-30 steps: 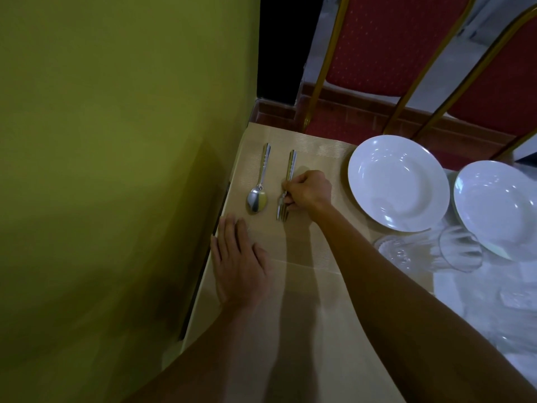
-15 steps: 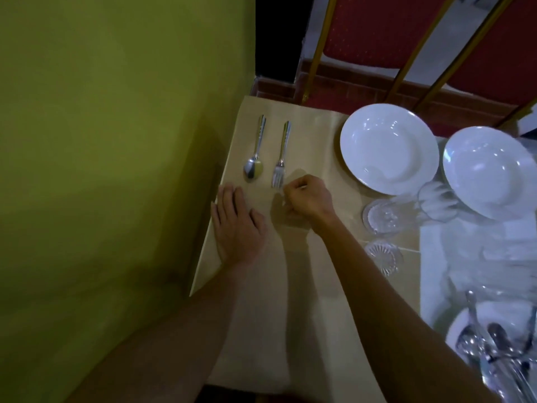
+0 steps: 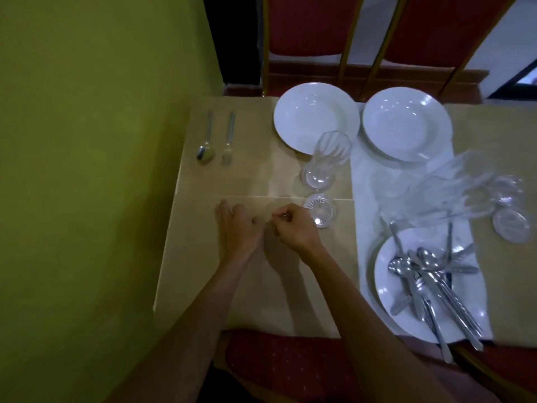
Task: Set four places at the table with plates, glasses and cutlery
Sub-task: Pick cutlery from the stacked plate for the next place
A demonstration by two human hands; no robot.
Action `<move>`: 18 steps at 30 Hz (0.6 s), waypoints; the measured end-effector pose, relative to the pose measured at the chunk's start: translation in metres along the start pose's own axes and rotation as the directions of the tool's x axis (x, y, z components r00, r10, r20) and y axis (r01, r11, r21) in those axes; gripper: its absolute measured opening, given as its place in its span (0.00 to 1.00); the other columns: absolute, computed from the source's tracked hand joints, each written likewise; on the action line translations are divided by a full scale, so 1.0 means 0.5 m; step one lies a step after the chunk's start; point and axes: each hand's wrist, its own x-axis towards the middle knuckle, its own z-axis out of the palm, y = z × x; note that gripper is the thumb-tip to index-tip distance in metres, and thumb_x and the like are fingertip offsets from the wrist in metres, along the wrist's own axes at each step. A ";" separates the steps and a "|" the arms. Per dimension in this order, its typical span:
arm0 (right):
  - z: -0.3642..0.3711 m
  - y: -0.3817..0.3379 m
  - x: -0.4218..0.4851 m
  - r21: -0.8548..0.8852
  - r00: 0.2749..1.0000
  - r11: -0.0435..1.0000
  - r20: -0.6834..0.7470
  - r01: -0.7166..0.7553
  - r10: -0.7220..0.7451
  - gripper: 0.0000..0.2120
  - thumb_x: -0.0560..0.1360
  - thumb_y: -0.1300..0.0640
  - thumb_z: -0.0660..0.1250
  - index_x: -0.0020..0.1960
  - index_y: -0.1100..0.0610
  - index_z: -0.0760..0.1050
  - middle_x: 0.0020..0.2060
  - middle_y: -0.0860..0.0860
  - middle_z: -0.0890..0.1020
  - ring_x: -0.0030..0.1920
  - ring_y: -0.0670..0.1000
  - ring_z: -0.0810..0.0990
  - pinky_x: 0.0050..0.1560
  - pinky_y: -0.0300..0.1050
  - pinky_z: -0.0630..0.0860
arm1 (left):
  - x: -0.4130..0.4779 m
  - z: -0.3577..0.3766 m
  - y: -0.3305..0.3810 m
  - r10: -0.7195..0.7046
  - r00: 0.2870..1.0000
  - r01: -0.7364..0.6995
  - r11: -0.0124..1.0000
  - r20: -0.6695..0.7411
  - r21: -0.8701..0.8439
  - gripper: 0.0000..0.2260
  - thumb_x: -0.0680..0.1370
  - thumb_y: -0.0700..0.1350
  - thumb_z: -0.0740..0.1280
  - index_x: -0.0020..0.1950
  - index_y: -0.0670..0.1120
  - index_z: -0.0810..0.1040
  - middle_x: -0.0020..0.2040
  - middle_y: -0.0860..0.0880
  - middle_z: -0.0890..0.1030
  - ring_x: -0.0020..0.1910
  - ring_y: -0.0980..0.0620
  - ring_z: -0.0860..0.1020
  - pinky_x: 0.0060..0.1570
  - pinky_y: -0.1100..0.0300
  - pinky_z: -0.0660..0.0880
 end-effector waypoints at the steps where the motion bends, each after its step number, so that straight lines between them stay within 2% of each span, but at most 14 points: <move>1: -0.026 0.020 -0.015 -0.007 1.000 1.000 -0.018 0.009 -0.009 0.06 0.75 0.58 0.69 0.43 0.48 0.77 0.45 0.51 0.85 0.48 0.54 0.85 0.57 0.55 0.80 | -0.031 0.019 0.012 0.029 0.999 -0.029 0.999 0.037 -0.019 0.19 0.74 0.48 0.63 0.61 0.41 0.75 0.76 0.40 0.60 0.75 0.42 0.61 0.72 0.46 0.64; 3: -0.084 0.057 -0.050 -0.040 0.998 0.999 -0.057 0.009 -0.011 0.04 0.76 0.57 0.68 0.48 0.50 0.80 0.46 0.50 0.86 0.47 0.53 0.85 0.57 0.52 0.80 | -0.091 0.059 0.043 0.148 0.985 -0.140 0.986 0.085 -0.091 0.14 0.73 0.47 0.63 0.55 0.43 0.78 0.68 0.40 0.71 0.69 0.42 0.68 0.67 0.47 0.69; 6: -0.179 0.122 -0.098 -0.056 0.990 0.998 -0.140 -0.030 0.022 0.04 0.76 0.56 0.67 0.49 0.50 0.80 0.45 0.51 0.86 0.47 0.53 0.85 0.57 0.51 0.80 | -0.177 0.108 0.102 0.223 0.964 -0.175 0.942 0.142 -0.287 0.09 0.75 0.43 0.65 0.53 0.51 0.81 0.57 0.52 0.80 0.56 0.53 0.79 0.59 0.53 0.76; 8: -0.241 0.161 -0.118 -0.040 0.980 0.997 -0.190 -0.064 0.055 0.04 0.76 0.58 0.68 0.48 0.51 0.80 0.44 0.51 0.86 0.46 0.53 0.85 0.57 0.51 0.80 | -0.221 0.131 0.147 0.270 0.946 -0.176 0.894 0.182 -0.413 0.10 0.78 0.41 0.65 0.53 0.53 0.82 0.52 0.58 0.83 0.53 0.59 0.80 0.57 0.60 0.77; 10: -0.299 0.195 -0.131 -0.054 0.972 0.995 -0.225 -0.087 0.073 0.05 0.75 0.58 0.68 0.43 0.49 0.79 0.42 0.51 0.86 0.46 0.53 0.85 0.55 0.53 0.81 | -0.250 0.151 0.188 0.314 0.929 -0.189 0.857 0.196 -0.479 0.08 0.79 0.40 0.66 0.51 0.52 0.82 0.49 0.59 0.83 0.50 0.62 0.81 0.54 0.64 0.77; 11: -0.325 0.212 -0.136 -0.077 0.967 0.992 -0.246 -0.095 0.073 0.06 0.74 0.57 0.69 0.41 0.48 0.78 0.42 0.51 0.86 0.46 0.54 0.86 0.53 0.54 0.81 | -0.265 0.159 0.208 0.329 0.917 -0.187 0.854 0.224 -0.486 0.07 0.79 0.41 0.67 0.50 0.52 0.82 0.48 0.59 0.83 0.49 0.63 0.81 0.50 0.68 0.77; 13: -0.371 0.244 -0.142 -0.163 0.954 0.979 -0.292 -0.119 0.067 0.03 0.73 0.57 0.68 0.44 0.50 0.80 0.44 0.53 0.86 0.48 0.56 0.85 0.53 0.52 0.81 | -0.290 0.177 0.240 0.343 0.894 -0.180 0.864 0.289 -0.470 0.07 0.80 0.41 0.67 0.50 0.52 0.81 0.47 0.57 0.83 0.47 0.64 0.80 0.43 0.75 0.73; 15: -0.404 0.266 -0.145 -0.317 0.945 0.932 -0.319 -0.175 0.068 0.06 0.73 0.56 0.68 0.49 0.55 0.81 0.48 0.55 0.85 0.53 0.58 0.82 0.53 0.50 0.79 | -0.305 0.199 0.259 0.348 0.882 -0.171 0.866 0.319 -0.470 0.08 0.79 0.39 0.65 0.50 0.51 0.81 0.46 0.55 0.84 0.47 0.61 0.82 0.44 0.73 0.74; 18: -0.425 0.284 -0.144 -0.505 0.959 0.839 -0.275 -0.204 0.068 0.12 0.73 0.52 0.68 0.53 0.57 0.80 0.53 0.56 0.82 0.56 0.60 0.81 0.54 0.52 0.78 | -0.324 0.222 0.272 0.335 0.877 -0.130 0.854 0.344 -0.503 0.10 0.80 0.35 0.62 0.50 0.48 0.81 0.45 0.52 0.85 0.46 0.57 0.84 0.48 0.66 0.77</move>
